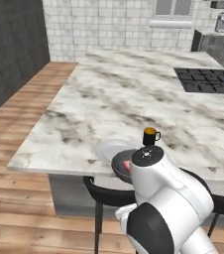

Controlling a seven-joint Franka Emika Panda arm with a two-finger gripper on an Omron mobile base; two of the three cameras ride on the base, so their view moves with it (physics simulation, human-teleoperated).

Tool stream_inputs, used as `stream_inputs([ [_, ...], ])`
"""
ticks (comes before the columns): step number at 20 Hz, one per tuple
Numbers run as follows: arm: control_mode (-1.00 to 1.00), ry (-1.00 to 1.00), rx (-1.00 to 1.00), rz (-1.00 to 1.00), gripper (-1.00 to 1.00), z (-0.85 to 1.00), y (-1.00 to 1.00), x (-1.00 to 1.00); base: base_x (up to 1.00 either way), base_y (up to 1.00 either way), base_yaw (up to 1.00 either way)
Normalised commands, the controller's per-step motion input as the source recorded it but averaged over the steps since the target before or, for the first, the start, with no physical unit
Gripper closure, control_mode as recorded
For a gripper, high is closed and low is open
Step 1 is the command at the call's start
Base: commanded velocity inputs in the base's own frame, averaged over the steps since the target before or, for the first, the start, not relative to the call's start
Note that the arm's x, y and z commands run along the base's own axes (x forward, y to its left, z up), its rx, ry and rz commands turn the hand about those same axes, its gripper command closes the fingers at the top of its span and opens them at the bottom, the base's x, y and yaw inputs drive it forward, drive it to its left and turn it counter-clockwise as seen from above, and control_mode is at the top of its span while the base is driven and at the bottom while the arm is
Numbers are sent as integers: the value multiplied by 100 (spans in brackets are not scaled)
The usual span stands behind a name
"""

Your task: Pick up the pan with the steak in it and place it on the dining table. Then place the steak on the plate.

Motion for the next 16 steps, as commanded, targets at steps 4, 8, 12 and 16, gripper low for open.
stream_inputs([
  [4, 100, 0, 0, 0, 100, 0, 0, 0, 0, 71, -10],
  [8, 100, 0, 0, 0, 100, 0, 0, 0, 0, 81, -14],
  [12, 100, 0, 0, 0, 100, 0, 0, 0, 0, 77, -14],
  [16, 100, 0, 0, 0, 100, 0, 0, 0, 0, 33, -5],
])
